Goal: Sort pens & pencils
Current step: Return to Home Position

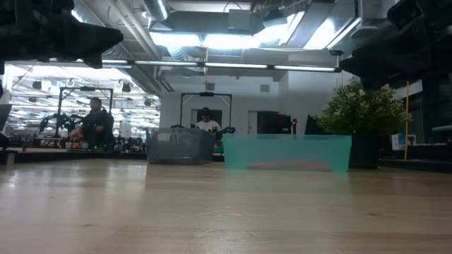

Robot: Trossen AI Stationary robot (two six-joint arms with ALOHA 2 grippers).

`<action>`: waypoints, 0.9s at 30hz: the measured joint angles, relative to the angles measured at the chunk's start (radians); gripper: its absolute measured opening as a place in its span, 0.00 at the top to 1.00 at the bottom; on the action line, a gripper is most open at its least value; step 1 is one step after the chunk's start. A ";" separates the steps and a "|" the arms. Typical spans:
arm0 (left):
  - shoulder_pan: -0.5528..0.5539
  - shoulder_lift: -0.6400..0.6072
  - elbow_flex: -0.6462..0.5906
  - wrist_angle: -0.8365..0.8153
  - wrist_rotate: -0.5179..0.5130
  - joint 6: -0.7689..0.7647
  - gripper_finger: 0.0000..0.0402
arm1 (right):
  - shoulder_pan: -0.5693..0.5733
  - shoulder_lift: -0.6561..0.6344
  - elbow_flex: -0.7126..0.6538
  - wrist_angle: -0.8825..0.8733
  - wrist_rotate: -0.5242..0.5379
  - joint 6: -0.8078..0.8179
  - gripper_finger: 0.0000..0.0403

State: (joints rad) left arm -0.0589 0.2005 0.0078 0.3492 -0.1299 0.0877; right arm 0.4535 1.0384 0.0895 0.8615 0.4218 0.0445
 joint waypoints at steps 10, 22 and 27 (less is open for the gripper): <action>0.000 0.000 0.000 0.000 0.000 0.000 0.90 | -0.015 0.000 -0.001 -0.021 -0.015 0.079 0.60; 0.000 0.000 0.000 0.000 0.001 -0.001 0.90 | -0.024 -0.169 -0.031 -0.042 -0.041 -0.035 0.60; 0.000 0.000 0.000 0.001 0.001 -0.001 0.90 | -0.065 -0.426 -0.082 -0.164 -0.154 -0.045 0.60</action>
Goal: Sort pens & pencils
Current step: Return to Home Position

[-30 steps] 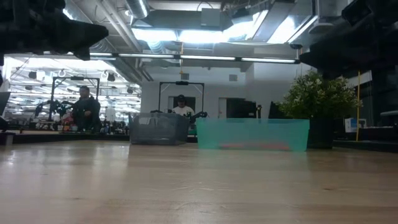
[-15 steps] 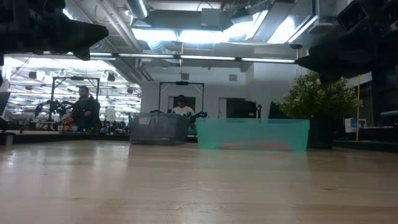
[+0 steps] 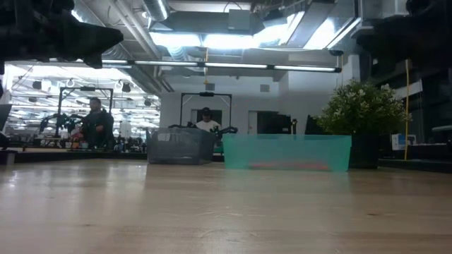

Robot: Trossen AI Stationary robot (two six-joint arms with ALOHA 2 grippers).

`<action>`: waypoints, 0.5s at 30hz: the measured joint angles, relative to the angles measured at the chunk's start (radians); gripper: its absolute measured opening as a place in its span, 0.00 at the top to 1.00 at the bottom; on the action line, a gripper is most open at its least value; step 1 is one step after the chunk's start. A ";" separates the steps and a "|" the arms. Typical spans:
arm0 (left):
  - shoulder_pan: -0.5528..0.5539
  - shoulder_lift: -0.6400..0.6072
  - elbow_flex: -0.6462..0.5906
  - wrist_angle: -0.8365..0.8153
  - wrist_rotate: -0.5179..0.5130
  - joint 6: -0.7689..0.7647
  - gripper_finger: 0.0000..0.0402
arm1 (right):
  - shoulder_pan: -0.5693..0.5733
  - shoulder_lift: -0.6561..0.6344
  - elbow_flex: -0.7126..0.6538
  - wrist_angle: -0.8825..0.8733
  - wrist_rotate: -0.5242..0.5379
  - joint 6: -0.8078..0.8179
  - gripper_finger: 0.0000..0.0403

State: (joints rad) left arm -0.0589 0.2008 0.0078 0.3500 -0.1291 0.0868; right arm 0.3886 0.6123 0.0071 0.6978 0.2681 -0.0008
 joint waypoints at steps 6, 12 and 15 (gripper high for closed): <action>0.000 0.000 0.000 -0.001 0.000 0.000 0.90 | -0.095 -0.171 0.000 -0.099 -0.258 -0.053 0.60; 0.000 0.000 0.000 -0.001 0.000 0.001 0.90 | -0.204 -0.382 0.000 -0.318 -0.321 0.048 0.60; 0.000 0.000 0.000 -0.001 0.000 0.001 0.90 | -0.267 -0.490 0.000 -0.417 -0.370 0.071 0.60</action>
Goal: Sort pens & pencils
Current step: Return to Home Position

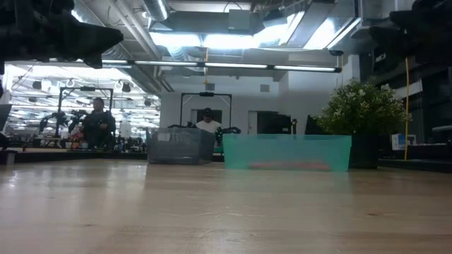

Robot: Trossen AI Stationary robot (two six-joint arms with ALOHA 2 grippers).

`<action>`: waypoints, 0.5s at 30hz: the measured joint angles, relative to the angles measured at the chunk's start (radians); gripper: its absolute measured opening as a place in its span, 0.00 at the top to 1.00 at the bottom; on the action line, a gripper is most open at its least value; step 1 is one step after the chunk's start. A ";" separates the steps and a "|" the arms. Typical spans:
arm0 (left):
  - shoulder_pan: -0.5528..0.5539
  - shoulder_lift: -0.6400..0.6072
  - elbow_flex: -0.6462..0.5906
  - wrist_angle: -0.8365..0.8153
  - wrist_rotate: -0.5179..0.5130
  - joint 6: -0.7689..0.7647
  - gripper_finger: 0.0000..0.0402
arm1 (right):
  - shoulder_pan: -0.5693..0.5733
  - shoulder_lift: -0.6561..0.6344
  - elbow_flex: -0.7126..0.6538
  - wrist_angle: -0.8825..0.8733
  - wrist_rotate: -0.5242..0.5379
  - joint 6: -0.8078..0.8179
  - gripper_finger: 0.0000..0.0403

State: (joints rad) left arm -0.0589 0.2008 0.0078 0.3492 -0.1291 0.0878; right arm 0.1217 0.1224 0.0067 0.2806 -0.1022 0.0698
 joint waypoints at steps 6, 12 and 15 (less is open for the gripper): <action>0.000 0.000 0.000 0.000 0.000 0.000 0.90 | -0.129 -0.121 0.001 -0.089 -0.212 -0.047 0.60; 0.000 0.000 0.000 0.000 0.000 0.000 0.90 | -0.207 -0.121 0.000 -0.217 -0.233 -0.002 0.60; 0.000 0.000 0.000 0.000 0.000 0.000 0.90 | -0.224 -0.121 0.000 -0.215 -0.232 -0.021 0.60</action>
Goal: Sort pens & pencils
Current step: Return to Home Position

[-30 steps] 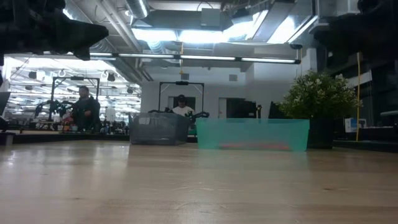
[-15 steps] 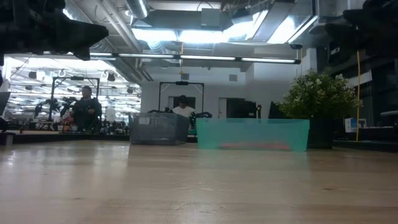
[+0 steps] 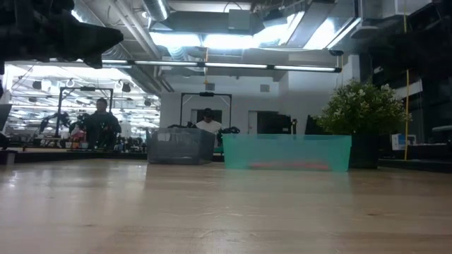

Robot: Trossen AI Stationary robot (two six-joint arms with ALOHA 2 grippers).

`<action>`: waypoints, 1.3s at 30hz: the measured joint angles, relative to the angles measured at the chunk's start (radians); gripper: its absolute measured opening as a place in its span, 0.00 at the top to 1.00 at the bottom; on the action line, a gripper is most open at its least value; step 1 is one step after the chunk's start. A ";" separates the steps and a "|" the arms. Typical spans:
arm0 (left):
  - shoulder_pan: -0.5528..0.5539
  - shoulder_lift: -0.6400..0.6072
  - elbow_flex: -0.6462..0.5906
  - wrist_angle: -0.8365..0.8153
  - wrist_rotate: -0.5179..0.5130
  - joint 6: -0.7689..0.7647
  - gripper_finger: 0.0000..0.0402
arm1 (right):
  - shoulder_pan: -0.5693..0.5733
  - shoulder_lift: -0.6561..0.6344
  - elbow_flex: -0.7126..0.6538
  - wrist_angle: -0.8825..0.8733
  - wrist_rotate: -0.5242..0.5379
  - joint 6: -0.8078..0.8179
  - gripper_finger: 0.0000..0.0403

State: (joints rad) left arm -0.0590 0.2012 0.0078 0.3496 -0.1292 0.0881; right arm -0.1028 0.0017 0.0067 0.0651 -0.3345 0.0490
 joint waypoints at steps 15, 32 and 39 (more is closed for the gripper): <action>0.000 0.000 0.000 0.000 0.000 0.000 0.90 | -0.004 0.001 0.000 0.020 -0.035 -0.055 0.60; 0.000 0.000 0.000 0.000 0.000 0.000 0.90 | -0.004 0.001 0.000 0.020 -0.034 -0.055 0.60; 0.000 0.000 0.000 0.000 0.000 0.000 0.90 | -0.004 0.001 0.000 0.020 -0.034 -0.055 0.60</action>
State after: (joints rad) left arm -0.0589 0.2012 0.0078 0.3494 -0.1293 0.0883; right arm -0.1066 0.0025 0.0067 0.0852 -0.3683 -0.0055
